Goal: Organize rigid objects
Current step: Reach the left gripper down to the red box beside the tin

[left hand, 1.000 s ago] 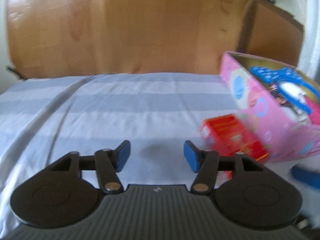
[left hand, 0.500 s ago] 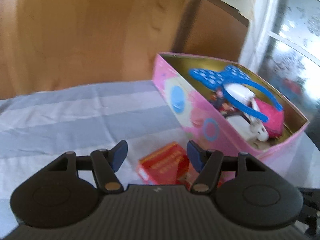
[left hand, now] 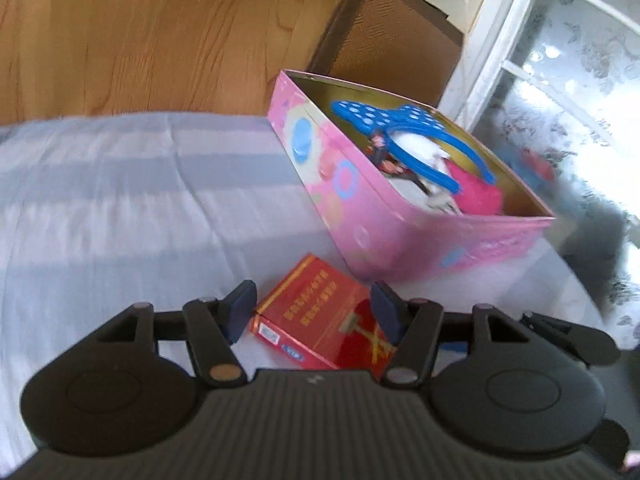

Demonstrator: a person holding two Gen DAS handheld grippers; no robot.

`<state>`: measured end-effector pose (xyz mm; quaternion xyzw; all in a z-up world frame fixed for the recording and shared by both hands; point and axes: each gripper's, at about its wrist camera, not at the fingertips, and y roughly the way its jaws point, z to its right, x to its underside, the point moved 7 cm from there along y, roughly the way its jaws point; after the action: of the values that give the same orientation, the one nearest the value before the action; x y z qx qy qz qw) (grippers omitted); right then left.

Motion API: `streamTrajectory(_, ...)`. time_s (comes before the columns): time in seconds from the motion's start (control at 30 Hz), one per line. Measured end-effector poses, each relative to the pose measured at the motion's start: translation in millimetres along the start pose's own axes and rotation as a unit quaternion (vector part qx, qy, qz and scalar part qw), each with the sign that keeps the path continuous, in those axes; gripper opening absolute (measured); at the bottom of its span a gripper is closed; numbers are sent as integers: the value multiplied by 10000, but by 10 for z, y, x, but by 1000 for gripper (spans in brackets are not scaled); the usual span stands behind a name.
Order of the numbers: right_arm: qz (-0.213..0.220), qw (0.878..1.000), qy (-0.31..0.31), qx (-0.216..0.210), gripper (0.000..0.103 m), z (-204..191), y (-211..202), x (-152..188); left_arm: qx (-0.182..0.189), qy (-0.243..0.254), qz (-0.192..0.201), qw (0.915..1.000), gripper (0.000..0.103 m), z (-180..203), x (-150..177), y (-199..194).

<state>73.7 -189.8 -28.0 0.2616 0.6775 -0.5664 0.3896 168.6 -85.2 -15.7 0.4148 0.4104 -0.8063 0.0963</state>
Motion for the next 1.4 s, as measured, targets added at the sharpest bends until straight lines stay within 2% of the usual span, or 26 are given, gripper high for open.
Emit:
streamTrajectory(0.1, 22, 9999, -56, 148, 62, 102, -184, 121, 154, -56, -17, 9999, 64, 152, 211, -127)
streamTrajectory(0.2, 60, 9989, 164, 425, 62, 311, -355, 194, 299, 21, 29, 9995, 65, 333, 383, -258)
streamTrajectory(0.27, 55, 9988, 287, 391, 62, 396, -435, 212, 325, -71, 37, 9994, 66, 364, 422, -313)
streamTrajectory(0.33, 16, 9991, 340, 255, 63, 410, -481, 226, 210, -253, 19, 9995, 66, 330, 400, -344)
streamTrajectory(0.43, -17, 9996, 275, 75, 65, 303, -471, 245, -154, -349, 123, 9992, 66, 275, 309, -393)
streamTrajectory(0.7, -153, 9996, -205, -76, 69, 48, -362, 257, -809, -168, 110, 9965, 69, 308, 316, -402)
streamTrajectory(0.87, -249, 9987, -442, -92, 70, -42, -255, 227, -1063, -193, 116, 9941, 69, 279, 342, -394)
streamTrajectory(1.1, -241, 9975, -624, -234, 73, -189, -227, 215, -1145, -123, 120, 9933, 69, 319, 373, -399)
streamTrajectory(1.4, -212, 9975, -627, -245, 73, -197, -257, 227, -1211, -54, 160, 9925, 69, 353, 384, -426)
